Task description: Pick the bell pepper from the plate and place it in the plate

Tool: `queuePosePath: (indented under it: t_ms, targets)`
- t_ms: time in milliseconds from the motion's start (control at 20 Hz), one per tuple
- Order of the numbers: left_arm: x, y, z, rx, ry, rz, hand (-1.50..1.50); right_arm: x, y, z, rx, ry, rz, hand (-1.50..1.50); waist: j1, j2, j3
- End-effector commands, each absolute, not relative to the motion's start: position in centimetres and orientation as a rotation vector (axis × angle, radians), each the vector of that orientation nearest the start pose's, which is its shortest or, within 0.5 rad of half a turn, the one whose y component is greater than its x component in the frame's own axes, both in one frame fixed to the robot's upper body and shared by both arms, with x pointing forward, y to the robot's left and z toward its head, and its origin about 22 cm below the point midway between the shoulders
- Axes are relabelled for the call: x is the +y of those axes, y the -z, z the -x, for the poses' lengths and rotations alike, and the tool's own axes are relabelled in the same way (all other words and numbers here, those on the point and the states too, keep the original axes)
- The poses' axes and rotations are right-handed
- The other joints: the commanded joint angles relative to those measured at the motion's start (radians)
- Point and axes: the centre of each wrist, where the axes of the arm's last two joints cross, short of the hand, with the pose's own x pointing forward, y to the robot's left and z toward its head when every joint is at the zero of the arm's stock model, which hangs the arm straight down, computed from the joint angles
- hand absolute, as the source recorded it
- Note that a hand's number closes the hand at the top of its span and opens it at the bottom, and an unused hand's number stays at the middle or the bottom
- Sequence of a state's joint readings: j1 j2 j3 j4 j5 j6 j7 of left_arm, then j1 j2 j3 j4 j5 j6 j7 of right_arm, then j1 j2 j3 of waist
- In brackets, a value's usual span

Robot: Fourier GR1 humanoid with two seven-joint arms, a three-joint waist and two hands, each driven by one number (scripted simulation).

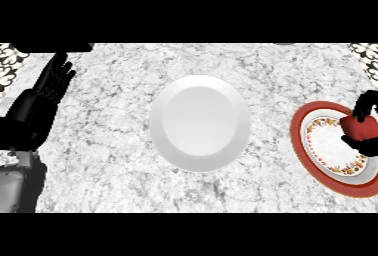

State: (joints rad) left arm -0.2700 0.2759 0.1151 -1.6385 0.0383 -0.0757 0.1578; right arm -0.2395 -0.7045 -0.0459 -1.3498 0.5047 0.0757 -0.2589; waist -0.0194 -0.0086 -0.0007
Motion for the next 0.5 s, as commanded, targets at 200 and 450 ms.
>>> queuePosePath:
  t_ms: [200, 450]
  targets:
    - [29.3, -11.6, -29.2, -1.74, 0.219, -0.153, 0.0, -33.2, -15.3, -27.3, -1.779, -0.97, 0.607, 1.5, 0.009, 0.004, 0.0]
    - [29.0, -10.7, -31.2, -1.749, 0.229, -0.145, 0.0, -27.8, -17.8, -29.0, -1.82, -1.004, 0.563, 1.5, 0.018, 0.009, 0.0]
